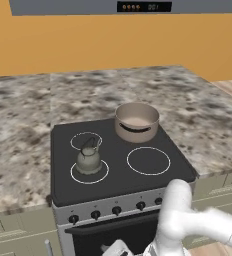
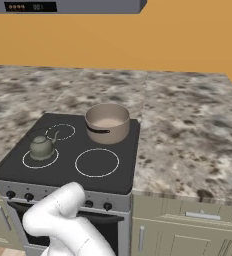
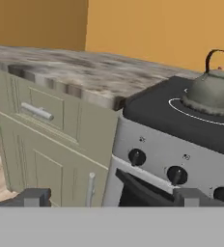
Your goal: Pick the kettle from the counter and place it on a stove burner. Then turn the burner on.
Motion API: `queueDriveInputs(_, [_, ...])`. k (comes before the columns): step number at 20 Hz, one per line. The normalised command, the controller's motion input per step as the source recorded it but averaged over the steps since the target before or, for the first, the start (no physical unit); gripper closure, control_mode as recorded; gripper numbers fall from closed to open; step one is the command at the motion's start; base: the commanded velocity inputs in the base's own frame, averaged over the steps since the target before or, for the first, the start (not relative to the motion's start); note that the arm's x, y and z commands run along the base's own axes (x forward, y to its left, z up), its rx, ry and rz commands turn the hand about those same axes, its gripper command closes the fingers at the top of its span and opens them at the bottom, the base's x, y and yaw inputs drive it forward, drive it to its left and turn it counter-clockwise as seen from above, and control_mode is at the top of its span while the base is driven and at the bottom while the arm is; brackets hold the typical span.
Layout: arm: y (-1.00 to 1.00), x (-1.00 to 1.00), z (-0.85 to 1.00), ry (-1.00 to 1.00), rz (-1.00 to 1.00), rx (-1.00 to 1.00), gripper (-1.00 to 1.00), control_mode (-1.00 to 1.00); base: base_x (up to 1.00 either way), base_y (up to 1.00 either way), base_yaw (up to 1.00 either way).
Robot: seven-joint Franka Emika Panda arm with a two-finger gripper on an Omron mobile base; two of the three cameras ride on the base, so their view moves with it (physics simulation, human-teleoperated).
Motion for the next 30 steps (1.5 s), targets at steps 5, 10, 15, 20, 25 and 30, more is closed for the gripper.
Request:
queueDriveInputs(5, [-0.06, -0.23, 0.00, -0.36, 0.03, 0.52, -1.00, -1.00, 0.00, 0.00, 0.00])
queueDriveInputs(10, [0.00, 0.00, 0.00, 0.00, -0.02, 0.00, -1.00, -1.00, 0.00, 0.00, 0.00])
queueDriveInputs(15, [0.00, 0.01, 0.00, -0.05, -0.27, 0.18, -1.00, -1.00, 0.00, 0.00, 0.00])
queueDriveInputs(20, [0.00, 0.24, 0.00, -0.03, -0.33, 0.14, -1.00, -1.00, 0.00, 0.00, 0.00])
queueDriveInputs(25, [0.03, 0.10, 0.00, 0.00, -0.08, 0.00, -1.00, -1.00, 0.00, 0.00, 0.00])
queueDriveInputs(30, [0.00, 0.22, 0.00, 0.00, -0.02, 0.00, -1.00, -1.00, 0.00, 0.00, 0.00])
